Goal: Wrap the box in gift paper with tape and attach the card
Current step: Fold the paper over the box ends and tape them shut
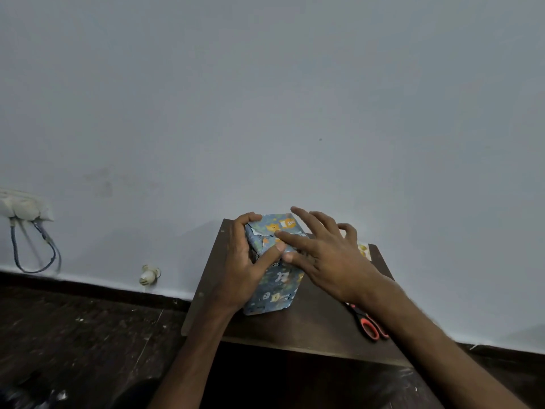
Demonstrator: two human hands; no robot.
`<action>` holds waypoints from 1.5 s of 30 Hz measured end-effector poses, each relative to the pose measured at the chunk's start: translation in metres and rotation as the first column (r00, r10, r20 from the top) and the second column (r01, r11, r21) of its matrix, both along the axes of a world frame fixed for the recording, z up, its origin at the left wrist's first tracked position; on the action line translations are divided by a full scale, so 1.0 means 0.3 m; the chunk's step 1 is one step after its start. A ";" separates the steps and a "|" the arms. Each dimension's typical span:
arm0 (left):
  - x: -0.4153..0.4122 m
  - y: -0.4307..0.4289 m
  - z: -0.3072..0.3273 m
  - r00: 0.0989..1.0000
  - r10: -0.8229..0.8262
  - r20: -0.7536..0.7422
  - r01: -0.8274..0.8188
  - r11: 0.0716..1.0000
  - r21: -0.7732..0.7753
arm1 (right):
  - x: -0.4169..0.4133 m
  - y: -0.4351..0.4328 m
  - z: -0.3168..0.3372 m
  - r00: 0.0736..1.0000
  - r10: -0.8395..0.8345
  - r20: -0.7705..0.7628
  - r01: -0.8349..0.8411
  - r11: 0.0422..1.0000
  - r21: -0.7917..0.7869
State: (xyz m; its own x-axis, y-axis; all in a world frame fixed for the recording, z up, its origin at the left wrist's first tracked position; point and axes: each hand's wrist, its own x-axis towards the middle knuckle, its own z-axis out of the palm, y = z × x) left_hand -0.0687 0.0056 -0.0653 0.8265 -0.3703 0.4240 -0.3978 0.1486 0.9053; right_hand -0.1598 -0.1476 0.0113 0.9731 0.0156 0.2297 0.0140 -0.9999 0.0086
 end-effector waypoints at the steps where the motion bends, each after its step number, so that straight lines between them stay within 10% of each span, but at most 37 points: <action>1: 0.004 0.002 -0.003 1.000 -0.008 0.001 0.008 1.000 -0.003 | 0.003 -0.002 0.010 0.999 0.010 0.036 -0.011 0.999 0.039; 5: 0.031 0.028 -0.018 0.998 -0.013 0.064 0.008 0.998 0.070 | -0.016 -0.043 0.006 0.991 -0.081 0.107 0.029 0.908 0.417; 15: 0.014 0.024 0.037 0.911 0.040 0.410 -0.096 0.989 0.117 | -0.162 -0.169 -0.255 0.958 -0.269 0.097 0.129 0.709 0.693; 23: -0.007 -0.038 0.005 0.797 -0.117 0.592 -0.070 0.956 0.283 | -0.140 -0.112 -0.345 0.971 -0.212 0.112 -0.073 0.185 0.980; 45: -0.002 -0.026 -0.141 0.675 -0.271 0.686 -0.233 0.805 0.546 | -0.045 -0.090 -0.469 0.917 -0.382 0.115 0.096 0.491 0.866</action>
State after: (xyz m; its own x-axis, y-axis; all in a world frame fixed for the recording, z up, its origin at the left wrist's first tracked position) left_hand -0.0693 -0.0022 -0.1076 0.3478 -0.7457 0.5683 -0.9368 -0.2514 0.2434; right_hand -0.1732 -0.1746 -0.1294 0.8049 -0.5439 0.2371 -0.0865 -0.5028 -0.8601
